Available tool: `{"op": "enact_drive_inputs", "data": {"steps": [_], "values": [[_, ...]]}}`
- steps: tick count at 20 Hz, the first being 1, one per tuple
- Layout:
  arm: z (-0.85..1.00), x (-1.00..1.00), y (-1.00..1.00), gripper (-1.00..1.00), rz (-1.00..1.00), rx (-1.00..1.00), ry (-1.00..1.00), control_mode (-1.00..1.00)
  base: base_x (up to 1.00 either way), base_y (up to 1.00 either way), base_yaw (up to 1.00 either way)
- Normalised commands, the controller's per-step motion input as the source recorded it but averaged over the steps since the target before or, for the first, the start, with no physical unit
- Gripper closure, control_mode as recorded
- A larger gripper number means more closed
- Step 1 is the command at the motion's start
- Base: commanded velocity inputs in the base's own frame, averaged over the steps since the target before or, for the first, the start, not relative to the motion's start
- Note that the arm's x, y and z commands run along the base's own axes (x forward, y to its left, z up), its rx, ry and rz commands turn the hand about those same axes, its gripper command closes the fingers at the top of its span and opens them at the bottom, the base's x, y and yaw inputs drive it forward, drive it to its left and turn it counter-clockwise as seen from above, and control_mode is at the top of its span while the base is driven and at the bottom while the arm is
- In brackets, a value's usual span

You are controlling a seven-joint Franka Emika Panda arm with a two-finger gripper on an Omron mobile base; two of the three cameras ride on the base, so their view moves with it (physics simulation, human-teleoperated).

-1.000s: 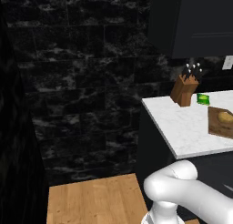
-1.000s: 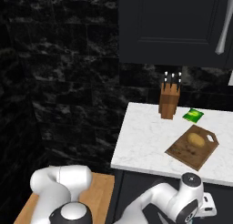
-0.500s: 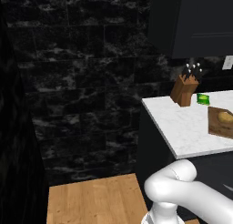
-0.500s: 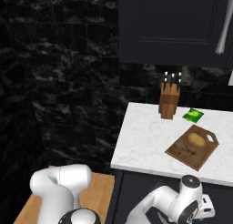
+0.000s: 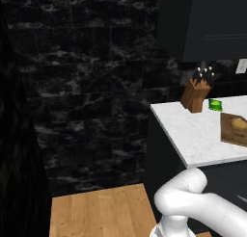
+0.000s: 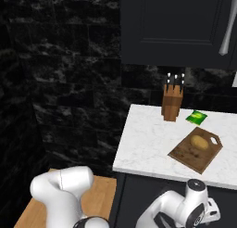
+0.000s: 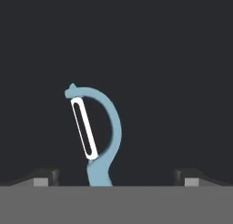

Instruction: Place the appropriate cutting tool for cutting the potato skin on the cutting board.

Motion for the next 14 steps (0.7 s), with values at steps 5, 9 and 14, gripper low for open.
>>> {"op": "enact_drive_inputs", "data": {"steps": [5, 9, 14], "values": [[-0.32, 0.01, -0.24, -1.00, 0.08, 0.00, 0.05, -1.00, 0.00, 0.00, 0.00], [-0.47, 0.00, -0.02, -1.00, 0.09, 0.00, 0.00, -1.00, 0.00, 0.00, 0.00], [-0.53, 0.00, -0.04, -1.00, 0.09, 0.00, 0.00, -1.00, 0.00, 0.00, 0.00]]}}
